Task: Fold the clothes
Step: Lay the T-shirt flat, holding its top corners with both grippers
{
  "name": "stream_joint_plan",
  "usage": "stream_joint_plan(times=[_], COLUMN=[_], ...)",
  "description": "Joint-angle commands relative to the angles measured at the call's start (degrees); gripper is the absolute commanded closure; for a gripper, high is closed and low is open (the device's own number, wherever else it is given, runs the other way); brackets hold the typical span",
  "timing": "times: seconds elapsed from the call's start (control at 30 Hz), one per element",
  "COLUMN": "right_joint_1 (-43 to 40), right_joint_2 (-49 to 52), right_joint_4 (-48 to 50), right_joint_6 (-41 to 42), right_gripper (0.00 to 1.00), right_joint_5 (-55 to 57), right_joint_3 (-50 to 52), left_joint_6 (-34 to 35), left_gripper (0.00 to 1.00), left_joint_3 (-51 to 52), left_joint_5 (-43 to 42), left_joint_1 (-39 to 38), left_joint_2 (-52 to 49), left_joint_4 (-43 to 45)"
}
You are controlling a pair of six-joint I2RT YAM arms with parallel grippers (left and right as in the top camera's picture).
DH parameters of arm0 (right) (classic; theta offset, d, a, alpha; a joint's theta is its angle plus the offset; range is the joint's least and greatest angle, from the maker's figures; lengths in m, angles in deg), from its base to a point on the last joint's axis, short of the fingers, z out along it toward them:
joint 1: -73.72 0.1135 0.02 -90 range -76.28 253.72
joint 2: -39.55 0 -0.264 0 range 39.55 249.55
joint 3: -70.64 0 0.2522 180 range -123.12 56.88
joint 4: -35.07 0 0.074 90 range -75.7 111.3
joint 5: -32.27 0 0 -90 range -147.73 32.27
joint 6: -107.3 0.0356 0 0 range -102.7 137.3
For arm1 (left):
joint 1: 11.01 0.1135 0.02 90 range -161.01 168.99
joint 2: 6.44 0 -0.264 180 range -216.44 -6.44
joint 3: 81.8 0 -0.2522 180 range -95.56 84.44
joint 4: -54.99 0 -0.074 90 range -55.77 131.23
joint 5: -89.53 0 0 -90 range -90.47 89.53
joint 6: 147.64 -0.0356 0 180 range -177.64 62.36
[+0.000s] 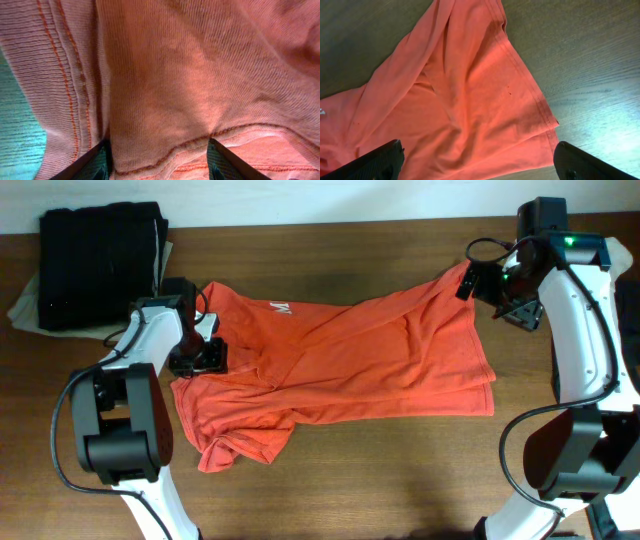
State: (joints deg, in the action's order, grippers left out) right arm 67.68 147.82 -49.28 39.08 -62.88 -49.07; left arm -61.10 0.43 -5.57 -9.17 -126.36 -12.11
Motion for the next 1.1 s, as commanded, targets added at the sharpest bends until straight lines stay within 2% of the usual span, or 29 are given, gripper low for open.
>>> stream_joint_plan(times=[0.0,0.13,0.47,0.57,1.07], right_joint_1=[0.4,0.4,0.4,0.4,0.4], right_joint_2=[0.9,0.9,0.9,0.9,0.9], right_joint_4=[0.3,0.3,0.2,0.0,-0.6], right_joint_6=[-0.5,-0.5,-0.5,-0.5,-0.5], right_gripper=[0.01,0.01,0.01,0.01,0.01], right_joint_5=[1.4,1.4,1.3,1.3,1.3], right_joint_3=[0.4,0.4,0.4,0.4,0.5], left_joint_6=[-0.1,0.0,-0.1,-0.1,-0.3], left_gripper=[0.43,0.43,0.45,0.48,0.49], left_joint_3=[0.2,-0.7,-6.1,-6.1,-4.7], left_joint_5=[0.1,3.9,3.2,-0.1,1.9], left_joint_1=[0.3,0.3,0.3,0.3,0.7], left_joint_2=[-1.9,-1.9,-1.9,-1.9,-2.0], left_joint_4=[-1.2,-2.6,-9.1,-9.2,-7.8])
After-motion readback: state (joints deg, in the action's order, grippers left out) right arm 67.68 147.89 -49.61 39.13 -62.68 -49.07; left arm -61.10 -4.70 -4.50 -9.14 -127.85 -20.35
